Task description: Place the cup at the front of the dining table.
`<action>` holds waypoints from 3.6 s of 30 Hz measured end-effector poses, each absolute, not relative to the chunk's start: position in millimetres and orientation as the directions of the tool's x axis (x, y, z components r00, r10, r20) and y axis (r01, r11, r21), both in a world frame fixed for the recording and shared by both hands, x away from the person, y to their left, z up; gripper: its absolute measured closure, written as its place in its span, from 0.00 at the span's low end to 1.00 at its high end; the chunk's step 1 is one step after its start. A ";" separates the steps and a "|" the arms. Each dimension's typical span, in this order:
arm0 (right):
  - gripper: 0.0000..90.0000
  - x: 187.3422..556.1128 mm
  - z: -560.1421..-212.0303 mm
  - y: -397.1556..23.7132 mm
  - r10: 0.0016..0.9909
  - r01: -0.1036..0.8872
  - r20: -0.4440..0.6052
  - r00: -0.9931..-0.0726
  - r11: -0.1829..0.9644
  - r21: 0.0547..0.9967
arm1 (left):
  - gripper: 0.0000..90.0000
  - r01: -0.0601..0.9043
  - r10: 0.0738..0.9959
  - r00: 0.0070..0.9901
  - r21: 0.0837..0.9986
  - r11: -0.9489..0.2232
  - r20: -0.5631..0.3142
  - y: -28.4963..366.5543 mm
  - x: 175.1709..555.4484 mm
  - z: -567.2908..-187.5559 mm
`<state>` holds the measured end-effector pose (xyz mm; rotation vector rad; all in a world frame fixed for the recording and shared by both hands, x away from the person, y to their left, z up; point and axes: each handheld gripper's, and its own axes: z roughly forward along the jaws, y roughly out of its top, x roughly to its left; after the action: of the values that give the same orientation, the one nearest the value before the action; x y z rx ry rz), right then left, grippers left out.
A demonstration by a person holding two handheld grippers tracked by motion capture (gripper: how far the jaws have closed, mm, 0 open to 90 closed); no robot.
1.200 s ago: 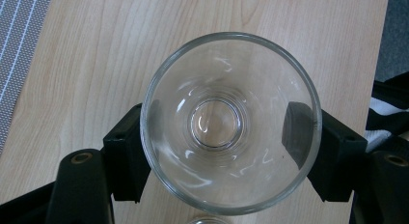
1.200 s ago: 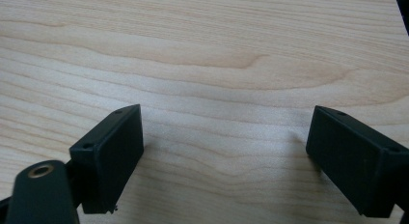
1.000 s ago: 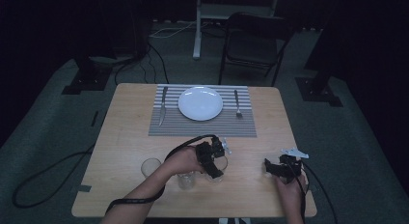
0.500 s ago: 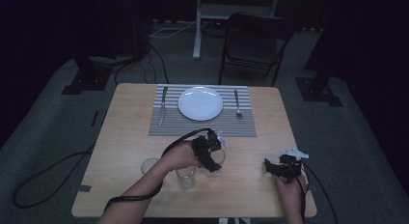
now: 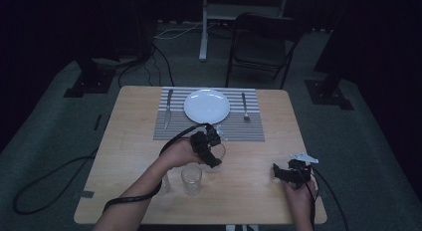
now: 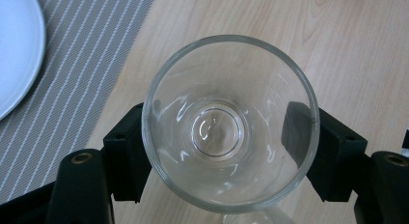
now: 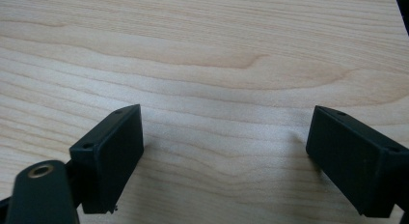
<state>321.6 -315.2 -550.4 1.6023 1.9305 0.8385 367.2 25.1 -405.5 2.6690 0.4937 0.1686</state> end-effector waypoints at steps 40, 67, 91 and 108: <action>0.14 321.6 -550.3 -315.2 0.982 0.681 0.013 -0.190 0.122 0.722 | 0.33 0.534 0.614 0.787 0.438 -0.724 0.055 118.4 416.6 -394.4; 0.14 321.5 -550.3 -315.1 0.982 0.681 0.013 -0.190 0.122 0.722 | 0.33 0.672 0.798 0.597 0.493 -0.553 0.081 126.7 483.2 -411.7; 0.15 321.4 -550.3 -315.4 0.982 0.680 0.013 -0.188 0.121 0.724 | 0.33 0.705 0.827 0.562 0.507 -0.496 0.026 135.8 507.8 -443.0; 0.15 321.3 -550.2 -315.5 0.982 0.679 0.013 -0.188 0.121 0.724 | 0.11 0.730 0.824 0.565 0.490 -0.476 -0.042 142.1 505.4 -443.1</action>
<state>321.3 -315.5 -550.2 1.6027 1.9286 0.8377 505.4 142.1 -443.1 2.3425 1.2500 0.2750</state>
